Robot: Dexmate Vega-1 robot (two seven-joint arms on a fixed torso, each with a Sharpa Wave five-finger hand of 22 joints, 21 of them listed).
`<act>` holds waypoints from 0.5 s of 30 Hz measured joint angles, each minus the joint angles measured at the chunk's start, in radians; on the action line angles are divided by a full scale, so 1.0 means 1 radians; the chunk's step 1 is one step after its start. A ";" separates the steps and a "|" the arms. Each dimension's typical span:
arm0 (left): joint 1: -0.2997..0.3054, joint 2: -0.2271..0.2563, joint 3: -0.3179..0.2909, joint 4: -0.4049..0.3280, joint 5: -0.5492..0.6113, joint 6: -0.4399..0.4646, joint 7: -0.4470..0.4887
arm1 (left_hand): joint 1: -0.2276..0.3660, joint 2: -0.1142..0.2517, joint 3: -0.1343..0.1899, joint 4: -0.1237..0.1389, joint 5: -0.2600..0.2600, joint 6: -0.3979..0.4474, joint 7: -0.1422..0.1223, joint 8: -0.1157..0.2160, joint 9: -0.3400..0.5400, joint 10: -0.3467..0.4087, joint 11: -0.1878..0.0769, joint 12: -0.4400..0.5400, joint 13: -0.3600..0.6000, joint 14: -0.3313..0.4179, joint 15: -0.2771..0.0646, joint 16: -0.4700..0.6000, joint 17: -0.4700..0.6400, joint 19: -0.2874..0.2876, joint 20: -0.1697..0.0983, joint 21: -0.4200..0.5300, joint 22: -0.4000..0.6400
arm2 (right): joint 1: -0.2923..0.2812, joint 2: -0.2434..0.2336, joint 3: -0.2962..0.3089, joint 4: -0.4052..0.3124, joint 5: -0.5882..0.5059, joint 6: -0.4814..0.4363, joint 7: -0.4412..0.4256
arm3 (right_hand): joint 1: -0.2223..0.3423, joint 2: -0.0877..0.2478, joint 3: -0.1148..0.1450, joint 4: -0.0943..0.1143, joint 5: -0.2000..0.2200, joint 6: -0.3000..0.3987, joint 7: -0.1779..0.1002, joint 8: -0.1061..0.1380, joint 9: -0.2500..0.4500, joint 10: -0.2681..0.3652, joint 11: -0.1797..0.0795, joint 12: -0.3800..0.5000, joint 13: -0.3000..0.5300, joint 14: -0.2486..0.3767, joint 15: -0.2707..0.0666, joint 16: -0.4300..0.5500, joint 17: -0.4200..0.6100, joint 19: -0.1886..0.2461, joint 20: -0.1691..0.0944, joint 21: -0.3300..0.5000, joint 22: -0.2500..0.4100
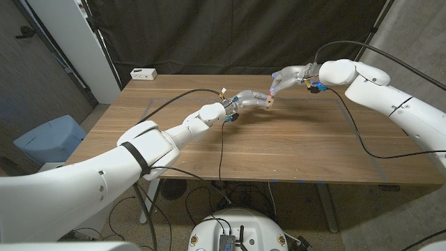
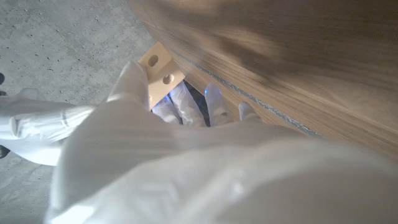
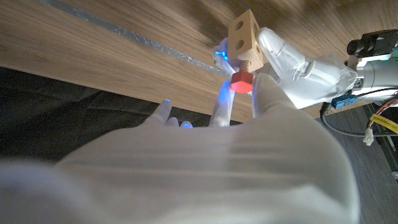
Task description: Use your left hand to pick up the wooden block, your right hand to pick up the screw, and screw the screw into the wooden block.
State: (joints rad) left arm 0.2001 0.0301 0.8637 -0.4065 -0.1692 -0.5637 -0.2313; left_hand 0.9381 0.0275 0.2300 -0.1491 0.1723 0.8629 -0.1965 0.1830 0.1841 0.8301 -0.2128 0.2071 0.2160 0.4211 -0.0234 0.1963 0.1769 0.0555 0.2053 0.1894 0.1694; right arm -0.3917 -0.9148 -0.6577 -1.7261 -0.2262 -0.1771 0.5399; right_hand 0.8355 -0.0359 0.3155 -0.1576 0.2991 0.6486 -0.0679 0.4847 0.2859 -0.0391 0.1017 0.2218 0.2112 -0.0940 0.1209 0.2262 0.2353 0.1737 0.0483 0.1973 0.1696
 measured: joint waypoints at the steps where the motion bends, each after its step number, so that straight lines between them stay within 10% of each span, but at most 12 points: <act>1: 0.000 0.000 0.000 0.000 0.000 0.000 0.000 | 0.000 0.000 0.000 0.000 0.000 0.000 0.000 -0.002 0.000 0.000 0.000 0.000 0.000 0.000 0.000 0.000 0.000 0.000 0.000 0.000 0.000 | 0.000 0.000 0.000 0.000 0.000 -0.001 0.000 | 0.000 0.000 0.000 0.000 0.000 0.000 0.000 0.002 0.000 0.000 0.000 0.002 0.000 0.000 0.000 0.000 0.000 0.000 0.000 0.000 0.000; 15: -0.003 -0.007 0.001 0.009 0.000 0.018 0.002 | 0.000 0.000 0.000 0.000 0.000 0.000 0.000 0.002 -0.001 0.000 0.000 0.000 0.000 0.000 0.000 0.000 0.003 0.000 0.000 0.000 0.000 | -0.001 0.002 0.001 -0.001 -0.002 -0.006 -0.004 | -0.005 0.003 0.000 0.000 0.000 0.018 -0.004 0.019 0.009 0.023 -0.002 0.002 0.000 0.014 -0.003 0.003 0.004 0.018 -0.007 0.007 0.000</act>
State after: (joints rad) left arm 0.1968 0.0231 0.8650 -0.3973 -0.1690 -0.5458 -0.2297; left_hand 0.9381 0.0275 0.2298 -0.1493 0.1723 0.8626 -0.1965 0.1852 0.1834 0.8301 -0.2128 0.2071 0.2160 0.4211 -0.0234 0.1963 0.1795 0.0555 0.2053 0.1894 0.1694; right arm -0.3925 -0.9129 -0.6569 -1.7270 -0.2282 -0.1836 0.5364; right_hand 0.8302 -0.0326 0.3155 -0.1577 0.2989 0.6664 -0.0717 0.5032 0.2951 -0.0157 0.1001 0.2236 0.2112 -0.0803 0.1179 0.2297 0.2397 0.1916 0.0412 0.2042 0.1696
